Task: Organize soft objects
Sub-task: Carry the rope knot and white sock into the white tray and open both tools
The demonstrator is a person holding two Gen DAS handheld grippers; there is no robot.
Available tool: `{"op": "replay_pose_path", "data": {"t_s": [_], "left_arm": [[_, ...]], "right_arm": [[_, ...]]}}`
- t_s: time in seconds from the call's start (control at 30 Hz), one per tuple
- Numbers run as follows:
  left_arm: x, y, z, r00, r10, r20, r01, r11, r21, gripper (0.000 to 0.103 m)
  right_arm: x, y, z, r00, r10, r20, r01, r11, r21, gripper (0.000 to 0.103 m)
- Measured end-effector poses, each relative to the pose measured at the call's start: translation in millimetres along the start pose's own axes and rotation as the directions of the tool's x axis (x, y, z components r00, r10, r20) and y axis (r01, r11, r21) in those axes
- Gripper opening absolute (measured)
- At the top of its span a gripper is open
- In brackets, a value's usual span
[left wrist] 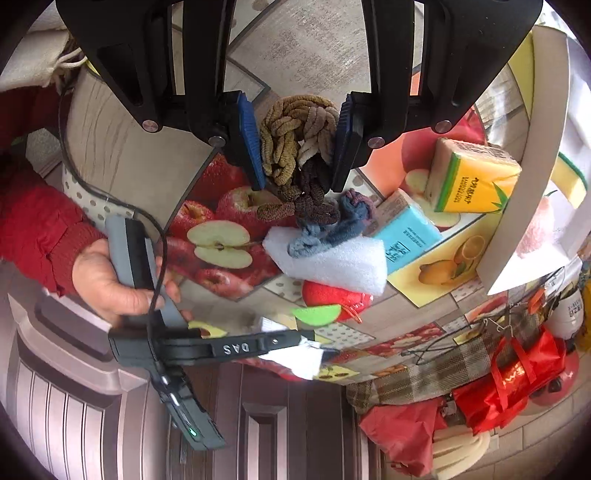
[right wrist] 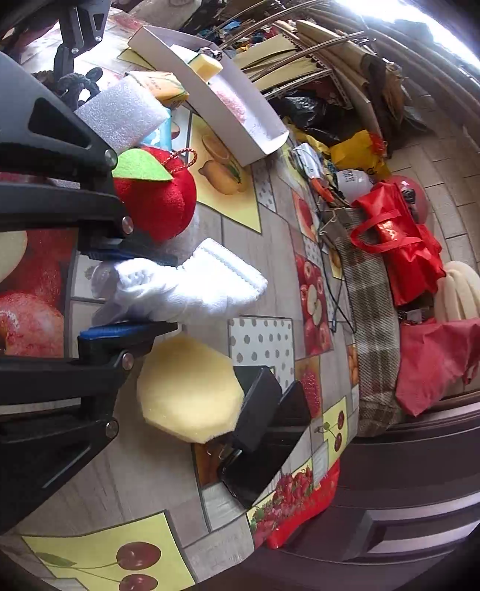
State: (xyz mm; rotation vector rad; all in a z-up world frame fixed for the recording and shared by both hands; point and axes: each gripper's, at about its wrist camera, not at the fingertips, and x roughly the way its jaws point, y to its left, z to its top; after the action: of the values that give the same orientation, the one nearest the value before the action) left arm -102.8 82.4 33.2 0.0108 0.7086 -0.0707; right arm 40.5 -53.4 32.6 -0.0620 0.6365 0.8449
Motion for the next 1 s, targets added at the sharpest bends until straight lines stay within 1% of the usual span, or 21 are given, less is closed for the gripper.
{"op": "replay_pose_path", "data": {"t_s": [0.03,0.07,0.1,0.13,0.2,0.23,0.33,0.4,0.43,0.5,0.83,0.87,1.0], "left_arm": [[-10.4,6.7,-0.7,0.998,0.025,0.06,-0.023,0.999,-0.028,0.035],[-21.3,14.1,-2.9,0.991,0.06,0.12,-0.054,0.997,-0.055,0.035],[-31.1,20.8,-4.9,0.979,0.113,0.171,-0.101,0.992,-0.076,0.035],[-39.9,29.3,-7.4,0.964,0.162,0.209,-0.144,0.984,-0.102,0.035],[-55.0,51.5,-14.3,0.943,0.209,0.258,-0.162,0.968,-0.192,0.035],[-60.3,62.1,-18.0,0.934,0.236,0.267,-0.175,0.956,-0.236,0.035],[-71.4,82.1,-26.6,0.905,0.337,0.26,-0.255,0.918,-0.302,0.035],[-79.4,87.6,-31.3,0.883,0.386,0.267,-0.296,0.9,-0.321,0.035],[-81.0,89.7,-32.9,0.876,0.403,0.267,-0.312,0.893,-0.325,0.035],[-84.3,93.5,-36.8,0.867,0.424,0.263,-0.328,0.881,-0.341,0.035],[-90.1,124.4,-49.2,0.834,0.51,0.211,-0.401,0.823,-0.403,0.035],[-91.5,128.8,-51.2,0.829,0.519,0.21,-0.406,0.815,-0.413,0.035],[-100.6,152.2,-61.7,0.799,0.569,0.197,-0.433,0.77,-0.468,0.035]], "right_arm": [[-11.4,1.4,-0.3,0.998,0.003,0.061,-0.002,1.0,-0.002,0.026],[-23.5,3.6,-2.4,0.993,0.002,0.121,-0.001,1.0,-0.011,0.026],[-33.7,7.7,-4.5,0.986,0.0,0.167,0.004,1.0,-0.025,0.026],[-40.9,12.7,-7.6,0.981,0.005,0.193,0.003,0.999,-0.043,0.026],[-51.1,25.9,-13.9,0.975,0.021,0.221,0.0,0.996,-0.094,0.026],[-55.1,32.9,-16.4,0.971,0.025,0.237,0.006,0.992,-0.126,0.026],[-59.7,55.4,-20.7,0.964,0.039,0.264,0.022,0.974,-0.224,0.026],[-56.2,63.4,-19.9,0.966,0.062,0.251,0.0,0.97,-0.242,0.026],[-53.9,66.7,-20.5,0.968,0.074,0.242,-0.014,0.97,-0.242,0.026],[-49.7,73.6,-21.0,0.969,0.092,0.228,-0.034,0.968,-0.247,0.026],[-36.8,114.8,-27.7,0.967,0.18,0.182,-0.119,0.945,-0.305,0.026],[-35.2,119.8,-28.0,0.966,0.192,0.176,-0.131,0.942,-0.311,0.026],[-27.8,147.3,-32.7,0.962,0.23,0.146,-0.166,0.919,-0.359,0.026]]}}
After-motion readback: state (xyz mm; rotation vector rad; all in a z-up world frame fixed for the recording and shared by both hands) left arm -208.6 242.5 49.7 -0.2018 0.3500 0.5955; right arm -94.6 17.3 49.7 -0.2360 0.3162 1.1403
